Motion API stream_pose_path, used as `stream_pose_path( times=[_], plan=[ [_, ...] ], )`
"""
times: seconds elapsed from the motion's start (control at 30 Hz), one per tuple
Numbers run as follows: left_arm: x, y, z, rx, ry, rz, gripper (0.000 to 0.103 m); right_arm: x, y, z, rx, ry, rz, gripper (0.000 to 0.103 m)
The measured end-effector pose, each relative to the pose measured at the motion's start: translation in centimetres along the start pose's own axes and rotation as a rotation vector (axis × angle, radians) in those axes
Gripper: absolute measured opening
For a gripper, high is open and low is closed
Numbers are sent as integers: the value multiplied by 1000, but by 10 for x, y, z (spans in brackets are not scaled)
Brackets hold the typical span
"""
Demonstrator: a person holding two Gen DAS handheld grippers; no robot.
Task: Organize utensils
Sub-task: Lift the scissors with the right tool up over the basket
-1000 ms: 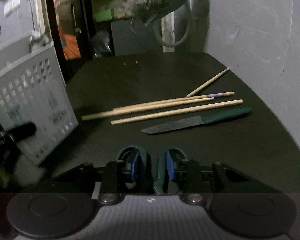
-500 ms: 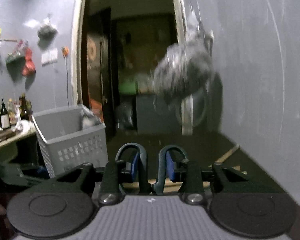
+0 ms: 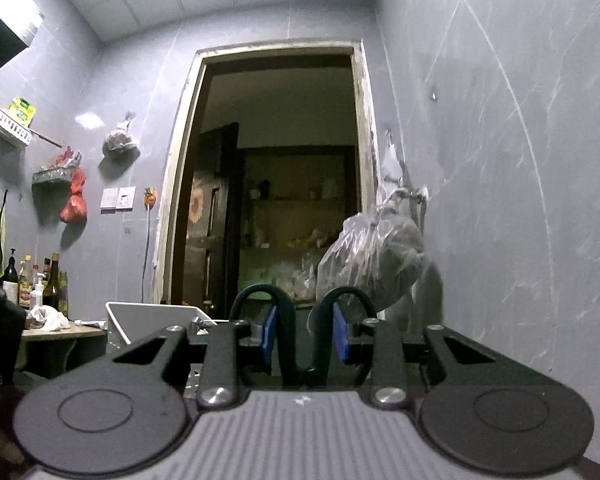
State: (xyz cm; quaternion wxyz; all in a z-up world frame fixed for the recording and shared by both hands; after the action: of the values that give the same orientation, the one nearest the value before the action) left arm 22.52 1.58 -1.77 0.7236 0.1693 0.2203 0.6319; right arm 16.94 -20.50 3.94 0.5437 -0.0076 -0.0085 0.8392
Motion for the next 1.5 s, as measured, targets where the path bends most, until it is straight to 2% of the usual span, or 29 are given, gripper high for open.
stream_pose_path(
  times=[0.17,0.4,0.6,1.1,1.33,1.5],
  plan=[
    [-1,-1,0,-1,0,1,77,0,18,-1,-1,-9,-16,33],
    [-1,0,0,-1,1,1,77,-4,29,-2,1,-87,-47,34],
    [-1,0,0,-1,1,0,77,-12,31,-2,7,-134,-55,34],
    [-1,-1,0,-1,1,0,77,-9,23,-2,16,-133,-53,34],
    [-1,-1,0,-1,1,0,77,-6,19,4,4,-108,-24,33],
    [0,-1,-1,-1,1,-1,77,-2,14,22,1,-89,27,33]
  ],
)
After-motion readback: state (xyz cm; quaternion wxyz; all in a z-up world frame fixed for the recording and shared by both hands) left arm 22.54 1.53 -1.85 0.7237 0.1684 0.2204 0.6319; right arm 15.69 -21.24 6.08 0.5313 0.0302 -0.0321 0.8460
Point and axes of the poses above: each gripper's, at about its wrist camera, not at the fingertips, and y roughly against the way its jaws point, x to its left, z to its top, the point moved 3 cm from there along -y, roughly the way its jaws point, and after that the axes turned 10 degrees about x, right-handed, at the moved point
